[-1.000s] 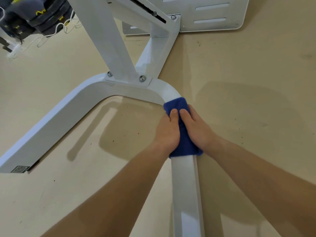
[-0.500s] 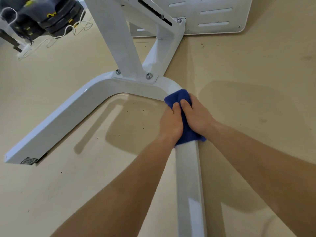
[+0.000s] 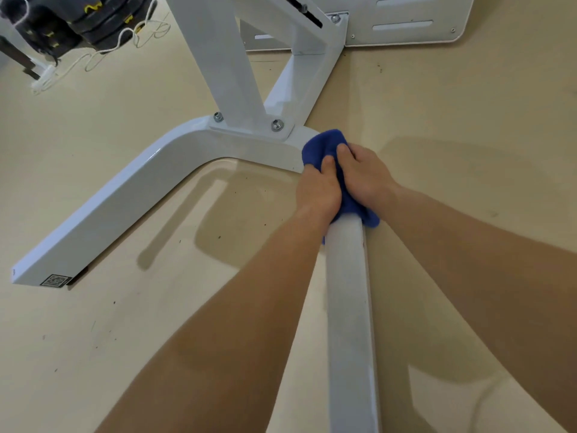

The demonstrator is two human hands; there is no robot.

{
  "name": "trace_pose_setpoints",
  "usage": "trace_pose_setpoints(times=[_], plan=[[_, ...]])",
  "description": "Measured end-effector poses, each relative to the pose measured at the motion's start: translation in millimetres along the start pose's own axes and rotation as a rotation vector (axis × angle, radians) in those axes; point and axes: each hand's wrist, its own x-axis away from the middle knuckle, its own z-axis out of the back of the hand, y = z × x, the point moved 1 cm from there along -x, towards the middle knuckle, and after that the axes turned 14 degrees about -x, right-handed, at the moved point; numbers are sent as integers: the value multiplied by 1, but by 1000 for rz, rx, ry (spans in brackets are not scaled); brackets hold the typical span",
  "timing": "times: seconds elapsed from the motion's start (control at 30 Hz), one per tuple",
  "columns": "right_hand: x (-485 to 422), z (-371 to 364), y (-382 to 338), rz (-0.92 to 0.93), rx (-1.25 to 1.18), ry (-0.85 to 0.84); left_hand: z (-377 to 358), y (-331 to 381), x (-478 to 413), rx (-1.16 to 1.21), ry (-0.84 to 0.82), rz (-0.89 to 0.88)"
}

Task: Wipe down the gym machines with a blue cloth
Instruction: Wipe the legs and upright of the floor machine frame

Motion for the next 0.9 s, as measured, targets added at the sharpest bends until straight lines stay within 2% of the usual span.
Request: trace_pose_setpoints(times=[0.1, 0.27, 0.33, 0.43, 0.53, 0.63, 0.7, 0.83, 0.9], plan=[[0, -3, -5, -44, -33, 61, 1, 5, -2, 4, 31, 24], [28, 0, 2, -40, -96, 86, 13, -22, 29, -124, 97, -113], [32, 1, -4, 4, -12, 117, 29, -35, 20, -165, 106, -65], [30, -13, -21, 129, 271, 146, 58, -43, -14, -248, 219, 27], [23, -35, -33, 176, 479, 141, 86, -40, -47, -36, 398, 127], [16, -52, -22, 188, 716, 174, 115, -39, -85, 32, 400, 342], [13, -57, -15, 178, 862, 200, 124, -40, -109, 161, 391, 414], [11, -59, -15, 153, 913, 188, 125, -33, -126, 304, 477, 272], [12, -59, -17, 147, 951, 177, 119, -32, -151, 375, 447, 290]])
